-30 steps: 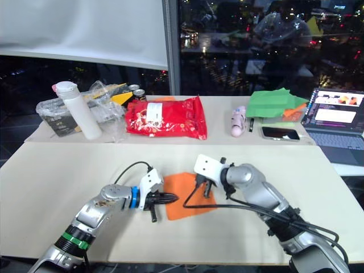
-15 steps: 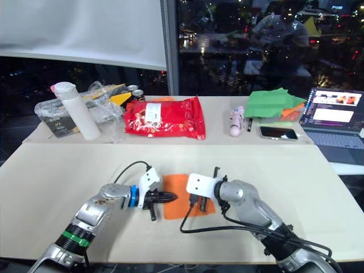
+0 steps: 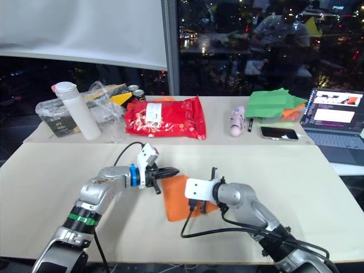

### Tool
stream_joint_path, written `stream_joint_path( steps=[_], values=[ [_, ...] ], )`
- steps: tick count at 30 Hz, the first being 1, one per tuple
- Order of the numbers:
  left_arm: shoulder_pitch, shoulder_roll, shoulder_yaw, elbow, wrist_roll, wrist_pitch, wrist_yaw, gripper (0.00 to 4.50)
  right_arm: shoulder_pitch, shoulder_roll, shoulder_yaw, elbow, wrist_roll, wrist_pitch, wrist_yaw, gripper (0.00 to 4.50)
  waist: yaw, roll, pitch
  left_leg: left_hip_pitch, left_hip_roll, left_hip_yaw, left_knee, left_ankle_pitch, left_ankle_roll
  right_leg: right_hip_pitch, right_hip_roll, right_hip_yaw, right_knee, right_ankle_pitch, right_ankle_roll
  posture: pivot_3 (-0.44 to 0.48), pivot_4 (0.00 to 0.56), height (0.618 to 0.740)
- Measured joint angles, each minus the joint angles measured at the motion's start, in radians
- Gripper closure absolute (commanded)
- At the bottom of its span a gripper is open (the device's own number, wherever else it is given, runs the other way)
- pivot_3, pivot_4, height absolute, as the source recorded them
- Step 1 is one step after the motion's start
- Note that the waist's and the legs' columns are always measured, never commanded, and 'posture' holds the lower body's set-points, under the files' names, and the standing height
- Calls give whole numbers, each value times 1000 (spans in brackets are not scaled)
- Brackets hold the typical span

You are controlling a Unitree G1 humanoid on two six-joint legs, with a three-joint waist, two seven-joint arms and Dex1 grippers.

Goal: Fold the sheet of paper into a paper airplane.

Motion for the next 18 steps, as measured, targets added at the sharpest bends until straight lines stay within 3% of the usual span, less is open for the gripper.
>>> stream_joint_path(
  steps=[5, 16, 18],
  values=[
    [-55, -60, -58, 154, 84, -95, 12, 4500, 3, 7, -8, -1, -18, -3, 4, 4461, 4, 0, 0, 0, 0, 0, 0, 0, 0, 0, 0, 0, 0, 0, 0, 0, 150, 719],
    [-130, -143, -62, 348, 150, -210, 13, 4500, 25, 14, -23, -21, -30, 5, 10, 4461, 9, 0, 0, -1, 0, 0, 0, 0, 0, 0, 0, 0, 0, 0, 0, 0, 150, 719],
    [-132, -160, -68, 368, 165, -225, 15, 4500, 30, 18, -35, -25, -26, 15, 15, 3900, 13, 0, 0, -1, 0, 0, 0, 0, 0, 0, 0, 0, 0, 0, 0, 0, 150, 719]
  ],
)
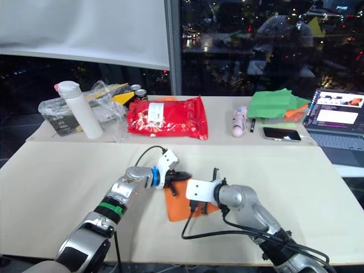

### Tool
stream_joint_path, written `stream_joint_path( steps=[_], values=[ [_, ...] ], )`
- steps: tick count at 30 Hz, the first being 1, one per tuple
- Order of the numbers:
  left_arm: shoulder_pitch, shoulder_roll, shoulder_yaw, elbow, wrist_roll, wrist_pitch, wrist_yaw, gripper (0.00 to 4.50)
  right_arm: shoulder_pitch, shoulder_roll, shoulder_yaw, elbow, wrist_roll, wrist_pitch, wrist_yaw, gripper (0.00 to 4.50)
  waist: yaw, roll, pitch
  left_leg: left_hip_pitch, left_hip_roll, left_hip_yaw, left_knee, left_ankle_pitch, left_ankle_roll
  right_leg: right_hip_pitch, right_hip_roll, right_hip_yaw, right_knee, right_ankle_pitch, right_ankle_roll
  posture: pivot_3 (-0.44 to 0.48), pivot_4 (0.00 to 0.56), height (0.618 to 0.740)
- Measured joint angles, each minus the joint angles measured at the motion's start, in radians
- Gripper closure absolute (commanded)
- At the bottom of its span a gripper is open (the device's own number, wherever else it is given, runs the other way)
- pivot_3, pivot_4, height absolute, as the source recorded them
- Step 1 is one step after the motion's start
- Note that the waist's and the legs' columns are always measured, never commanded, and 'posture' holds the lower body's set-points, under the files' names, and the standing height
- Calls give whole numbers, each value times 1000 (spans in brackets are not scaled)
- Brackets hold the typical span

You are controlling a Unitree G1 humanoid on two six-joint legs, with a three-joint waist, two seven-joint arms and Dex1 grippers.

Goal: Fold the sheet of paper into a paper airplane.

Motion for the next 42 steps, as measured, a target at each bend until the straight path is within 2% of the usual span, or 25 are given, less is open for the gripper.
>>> stream_joint_path(
  steps=[7, 14, 16, 23, 30, 42],
  values=[
    [-9, -11, -13, 17, 33, -32, 7, 4500, 35, 5, -58, -78, 32, 60, 39, 1549, 3, 0, 0, 0, 0, 0, 0, 0, 0, 1, 0, 0, 0, 0, 0, 0, 150, 719],
    [-4, -14, 7, 16, 32, -21, 19, 4500, 68, 2, -219, -190, 159, 229, 76, 1549, 0, 0, 0, 1, 0, 0, 0, 0, 0, 1, 0, 0, 0, 0, 1, 0, 150, 719],
    [-4, -14, 8, 16, 33, -21, 26, 4500, 62, 52, -286, -191, 204, 298, 51, 2087, -1, 0, 0, 1, 0, 0, 0, 0, 0, 1, 0, 0, 1, 0, 1, 0, 150, 719],
    [-7, -13, 8, 19, 33, -22, 26, 4500, 72, 214, -328, -115, 305, 395, -49, 4477, -1, 0, 0, 1, 0, 0, 0, 0, 0, 1, 0, 0, 1, 0, 1, 0, 150, 719],
    [-8, -17, 4, 13, 42, -18, 29, 4500, 77, 290, -331, 29, 342, 372, -147, 4477, 1, 1, 0, 1, 0, 0, 0, 0, 0, 1, 0, 0, 1, 0, 1, 0, 150, 719],
    [1, -40, 3, -12, 55, 11, 40, 4500, 111, 267, -331, 40, 366, 303, -196, 4477, 3, 1, -1, 1, 0, -1, 0, 0, 0, 2, 0, 0, 1, 0, 1, 0, 150, 719]
  ],
)
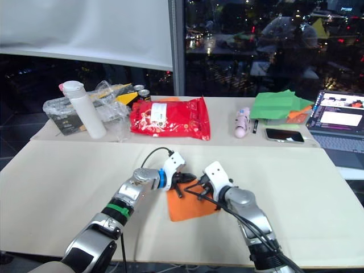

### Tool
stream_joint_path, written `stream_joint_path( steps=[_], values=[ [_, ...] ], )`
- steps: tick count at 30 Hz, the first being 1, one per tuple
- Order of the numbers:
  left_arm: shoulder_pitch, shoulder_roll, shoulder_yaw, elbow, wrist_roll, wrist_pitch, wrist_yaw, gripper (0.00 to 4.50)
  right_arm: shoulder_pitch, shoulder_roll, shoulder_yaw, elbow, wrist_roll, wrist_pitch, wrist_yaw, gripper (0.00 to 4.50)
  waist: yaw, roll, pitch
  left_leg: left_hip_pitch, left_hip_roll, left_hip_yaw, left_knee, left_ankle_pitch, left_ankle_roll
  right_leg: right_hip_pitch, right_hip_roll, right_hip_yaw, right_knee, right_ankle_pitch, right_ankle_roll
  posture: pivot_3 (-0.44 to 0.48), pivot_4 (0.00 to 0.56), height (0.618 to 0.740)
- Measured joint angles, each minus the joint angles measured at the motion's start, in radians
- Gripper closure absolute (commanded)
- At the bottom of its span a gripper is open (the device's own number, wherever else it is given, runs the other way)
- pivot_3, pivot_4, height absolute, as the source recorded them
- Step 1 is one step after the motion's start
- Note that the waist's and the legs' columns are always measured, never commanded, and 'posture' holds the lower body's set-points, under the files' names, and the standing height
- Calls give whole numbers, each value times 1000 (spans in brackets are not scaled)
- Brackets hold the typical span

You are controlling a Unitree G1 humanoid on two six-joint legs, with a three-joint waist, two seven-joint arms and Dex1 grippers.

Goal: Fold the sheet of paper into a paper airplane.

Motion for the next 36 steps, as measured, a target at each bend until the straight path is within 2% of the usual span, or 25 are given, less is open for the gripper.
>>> stream_joint_path(
  steps=[8, 22, 29, 32, 36],
  values=[
    [0, -3, 2, 6, 6, -12, -1, 4500, 38, -69, -42, -35, 38, 6, 2, 4477, 0, 0, 0, 0, 0, 0, 0, 0, 0, 0, 0, 0, 0, 0, 0, 0, 150, 719],
    [0, -23, 0, 7, 11, -13, -7, 4500, 134, -85, -53, -104, 73, -30, -13, 4477, 0, 0, 0, 0, 0, 0, 0, 0, 0, 0, 0, 0, -1, 0, 0, 0, 150, 719],
    [0, -19, 0, 7, 12, -13, -14, 4500, 129, -113, -87, -105, 76, -24, -13, 4477, 0, 0, 0, 0, 0, 0, 0, 0, 0, 0, 0, 0, -1, 0, 0, 0, 150, 719],
    [0, -23, 15, 6, 6, 2, -10, 4500, 94, -89, -86, -106, 98, -24, -10, 4477, -6, 0, 0, 0, 0, 0, 0, 0, 0, 0, 0, 0, 0, 0, 1, 0, 150, 719],
    [7, -31, 34, -3, -13, 29, 3, 4500, 53, -48, -20, -88, 102, -35, 0, 4477, -8, 0, 0, 0, 0, -1, 0, 0, 0, 0, 0, 0, 0, 0, 1, 0, 150, 719]
  ],
)
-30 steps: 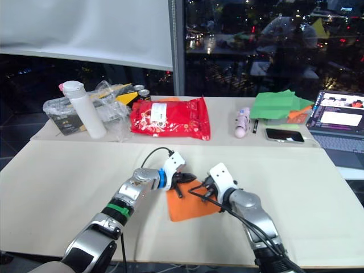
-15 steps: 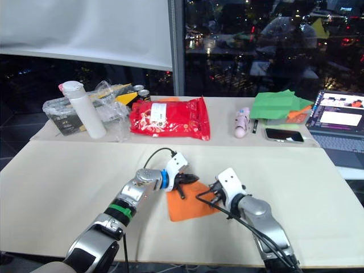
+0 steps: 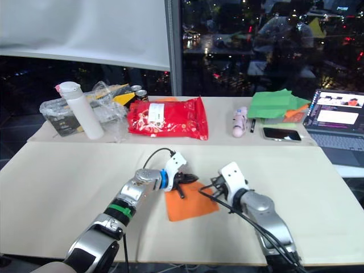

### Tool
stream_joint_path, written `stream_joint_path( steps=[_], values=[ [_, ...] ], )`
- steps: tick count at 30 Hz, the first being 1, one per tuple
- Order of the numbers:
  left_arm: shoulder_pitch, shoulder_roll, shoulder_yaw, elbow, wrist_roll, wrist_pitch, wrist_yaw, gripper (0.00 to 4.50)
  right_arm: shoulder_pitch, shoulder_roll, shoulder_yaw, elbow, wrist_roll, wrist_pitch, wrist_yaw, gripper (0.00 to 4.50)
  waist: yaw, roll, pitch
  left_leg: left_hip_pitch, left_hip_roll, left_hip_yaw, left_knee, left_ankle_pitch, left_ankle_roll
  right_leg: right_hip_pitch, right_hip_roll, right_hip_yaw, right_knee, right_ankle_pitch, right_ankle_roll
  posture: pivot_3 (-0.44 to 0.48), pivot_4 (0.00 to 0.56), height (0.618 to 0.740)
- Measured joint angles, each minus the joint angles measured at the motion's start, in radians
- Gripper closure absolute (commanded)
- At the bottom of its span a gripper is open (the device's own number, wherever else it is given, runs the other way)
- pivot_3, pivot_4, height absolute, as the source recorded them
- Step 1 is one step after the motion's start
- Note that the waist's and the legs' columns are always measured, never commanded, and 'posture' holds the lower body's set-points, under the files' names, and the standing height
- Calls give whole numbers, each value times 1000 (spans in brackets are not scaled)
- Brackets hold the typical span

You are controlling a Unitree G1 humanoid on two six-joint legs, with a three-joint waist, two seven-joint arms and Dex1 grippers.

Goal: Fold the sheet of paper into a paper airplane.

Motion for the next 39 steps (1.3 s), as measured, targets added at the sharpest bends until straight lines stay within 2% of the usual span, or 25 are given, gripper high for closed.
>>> stream_joint_path(
  steps=[9, 12, 15, 17, 18, 22, 26, 30, 39],
  values=[
    [82, 65, 59, -131, -34, 80, 38, 4500, -40, 6, 62, 145, -12, -99, 37, 4477, -1, 0, 0, 1, 1, 0, 0, 0, 0, 0, 0, 0, 1, 0, 0, 0, 150, 719],
    [116, 97, 99, -200, -60, 142, 62, 4500, -45, 8, 64, 158, -11, -116, 44, 4477, -6, 0, 0, 1, 1, 0, 0, 0, 0, 0, 0, 0, 1, 0, 0, 0, 150, 719],
    [161, 122, 197, -331, -139, 289, 105, 4500, -49, 12, 65, 162, -9, -117, 55, 4477, -11, 0, 0, 1, 1, 0, 0, 0, 0, 0, 0, 0, 1, 0, 0, 0, 150, 719],
    [182, 139, 256, -411, -194, 372, 120, 3988, -51, 12, 69, 162, -10, -117, 59, 4500, -14, 0, 0, 1, 1, -1, 0, 0, 0, 0, 0, 0, 1, 0, 0, 0, 150, 719],
    [201, 145, 304, -472, -241, 443, 140, 3884, -52, 12, 73, 163, -11, -117, 59, 4500, -16, 0, 0, 1, 1, -1, 0, 0, 0, 0, 0, 0, 1, 0, 0, 0, 150, 719],
    [268, 161, 420, -621, -344, 641, 217, 2390, -55, 19, 91, 162, -11, -117, 62, 4500, -19, 0, 0, 3, 1, -1, 0, 0, 0, 3, 0, 0, 1, 0, 0, 0, 150, 719],
    [298, 134, 467, -668, -416, 775, 291, 1149, -57, 32, 103, 164, -11, -117, 66, 4500, -18, -1, 0, 4, 1, -1, 0, 0, 0, 4, 0, 0, 0, 0, 0, 0, 150, 719],
    [308, 101, 466, -674, -441, 837, 352, 1149, -60, 38, 107, 167, -11, -117, 70, 4500, -18, -1, 0, 4, 1, -1, 0, 0, 0, 4, 0, 0, 0, 0, 0, 0, 150, 719],
    [303, 82, 418, -657, -451, 815, 393, 1149, -53, 37, 104, 161, -11, -114, 67, 4500, -16, -1, 0, 5, 1, -1, 0, 0, 0, 5, 0, 0, 0, 0, 0, 0, 150, 719]
  ],
)
